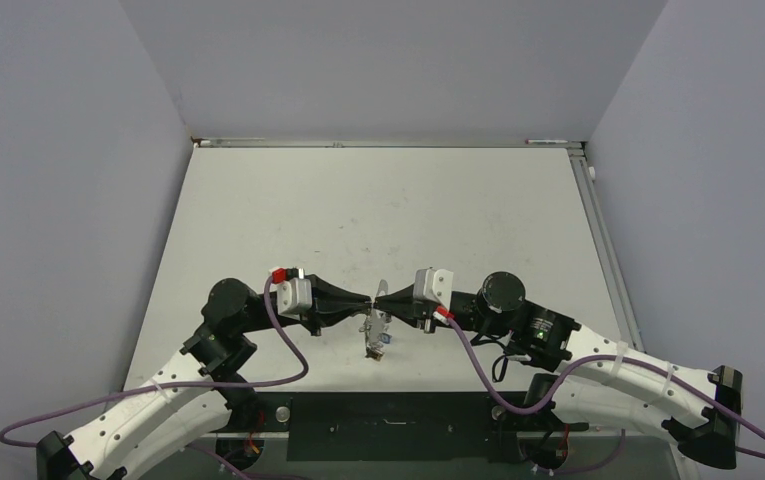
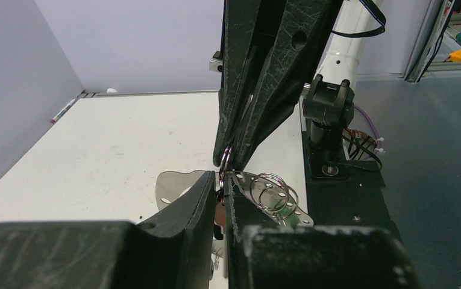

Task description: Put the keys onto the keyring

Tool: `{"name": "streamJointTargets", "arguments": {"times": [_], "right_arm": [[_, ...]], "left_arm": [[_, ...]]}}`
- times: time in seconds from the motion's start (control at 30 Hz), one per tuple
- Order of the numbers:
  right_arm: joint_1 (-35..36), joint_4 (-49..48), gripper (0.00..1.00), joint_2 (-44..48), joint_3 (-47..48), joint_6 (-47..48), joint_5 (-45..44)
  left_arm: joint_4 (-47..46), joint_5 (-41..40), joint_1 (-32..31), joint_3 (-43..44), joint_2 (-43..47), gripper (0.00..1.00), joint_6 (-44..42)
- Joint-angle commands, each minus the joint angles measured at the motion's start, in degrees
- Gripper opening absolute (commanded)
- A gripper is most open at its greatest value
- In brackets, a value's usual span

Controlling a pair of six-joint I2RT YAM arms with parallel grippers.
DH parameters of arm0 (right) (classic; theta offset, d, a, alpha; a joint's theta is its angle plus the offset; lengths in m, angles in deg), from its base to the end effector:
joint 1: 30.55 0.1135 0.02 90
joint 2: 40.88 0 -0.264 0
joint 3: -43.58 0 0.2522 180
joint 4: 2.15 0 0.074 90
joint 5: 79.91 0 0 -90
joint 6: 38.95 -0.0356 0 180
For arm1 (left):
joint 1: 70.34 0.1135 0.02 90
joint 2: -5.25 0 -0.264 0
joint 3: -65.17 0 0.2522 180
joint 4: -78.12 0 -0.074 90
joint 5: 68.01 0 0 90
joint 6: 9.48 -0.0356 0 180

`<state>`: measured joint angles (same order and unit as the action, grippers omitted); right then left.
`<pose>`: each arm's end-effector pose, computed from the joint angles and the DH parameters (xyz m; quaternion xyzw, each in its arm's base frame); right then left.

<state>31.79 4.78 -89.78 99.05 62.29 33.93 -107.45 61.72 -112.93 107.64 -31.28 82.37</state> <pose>0.0818 0.1870 0.3406 -0.5322 0.4686 0.4296 0.5590 0.1010 -0.1237 0.3170 0.4538 0.4662 -0.4745 0.5930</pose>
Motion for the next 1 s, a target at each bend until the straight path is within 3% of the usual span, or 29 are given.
{"name": "streamJointTargets", "arguments": {"times": [0.0,0.2,0.4,0.6,0.97], "right_arm": [[0.1,-5.77,0.05,0.7,0.47,-0.43,1.64],[0.14,-5.62,0.05,-0.13,0.21,-0.77,2.08],[0.14,-2.66,0.06,-0.01,1.28,-0.86,-2.43],[0.13,1.49,0.25,-0.21,3.3,-0.3,-5.25],[0.23,15.53,0.44,-1.0,11.14,2.73,-10.17]], "left_arm": [[-1.18,0.75,0.14,1.0,-0.37,0.04,-0.33],[-1.1,-0.93,0.17,1.15,0.15,0.0,0.21],[5.7,-5.02,0.14,3.41,0.14,0.0,-4.65],[7.6,-6.06,0.14,4.02,0.12,0.0,-6.15],[9.52,-6.29,0.09,4.65,-0.61,0.0,-7.34]]}}
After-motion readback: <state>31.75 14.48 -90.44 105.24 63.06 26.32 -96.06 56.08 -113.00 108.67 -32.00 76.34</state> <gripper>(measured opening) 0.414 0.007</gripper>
